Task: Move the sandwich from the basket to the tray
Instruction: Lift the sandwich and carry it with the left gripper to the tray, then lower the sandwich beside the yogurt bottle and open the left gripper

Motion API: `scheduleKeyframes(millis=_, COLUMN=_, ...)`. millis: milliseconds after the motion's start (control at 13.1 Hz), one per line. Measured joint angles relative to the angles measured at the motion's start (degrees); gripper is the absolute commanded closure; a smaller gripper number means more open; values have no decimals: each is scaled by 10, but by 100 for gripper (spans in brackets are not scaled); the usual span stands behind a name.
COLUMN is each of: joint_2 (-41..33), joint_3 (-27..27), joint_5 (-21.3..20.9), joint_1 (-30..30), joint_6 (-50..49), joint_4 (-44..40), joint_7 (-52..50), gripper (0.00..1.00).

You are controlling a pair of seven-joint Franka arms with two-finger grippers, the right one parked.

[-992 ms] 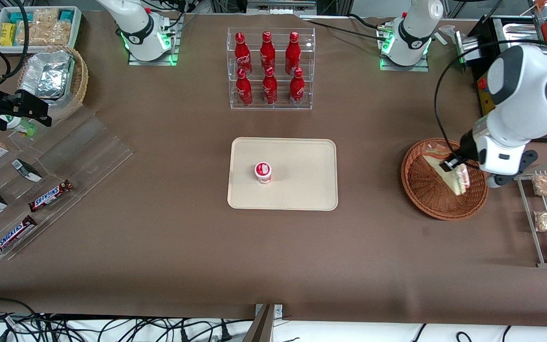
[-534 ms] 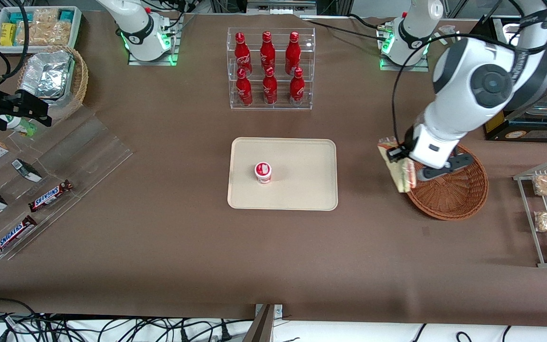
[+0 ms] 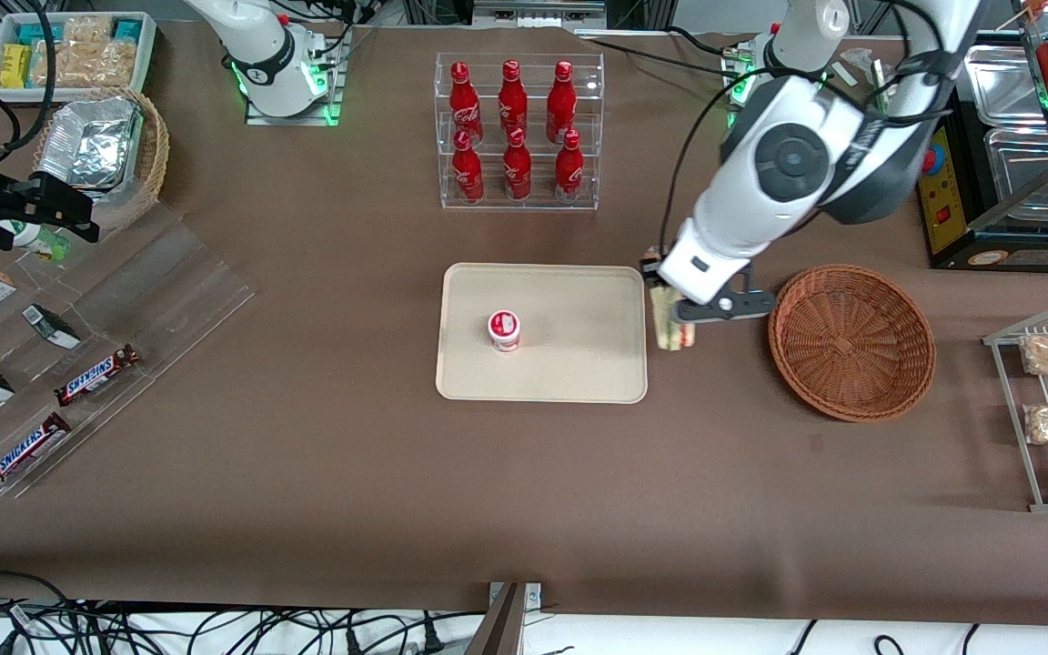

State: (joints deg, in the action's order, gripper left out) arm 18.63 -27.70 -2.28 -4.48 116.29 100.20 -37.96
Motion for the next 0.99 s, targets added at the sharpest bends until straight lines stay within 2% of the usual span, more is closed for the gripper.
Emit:
scheduleKeyframes(millis=382, joint_2=70, joint_3=0, joint_5=-25, joint_1=-40, joint_6=65, joint_4=-1, joint_7=-18, gripper=90)
scheduleKeyframes(millis=992, joint_2=157, joint_3=1, joint_5=-117, joint_1=-75, joint_6=102, joint_4=-1, joint_7=-93, gripper=89)
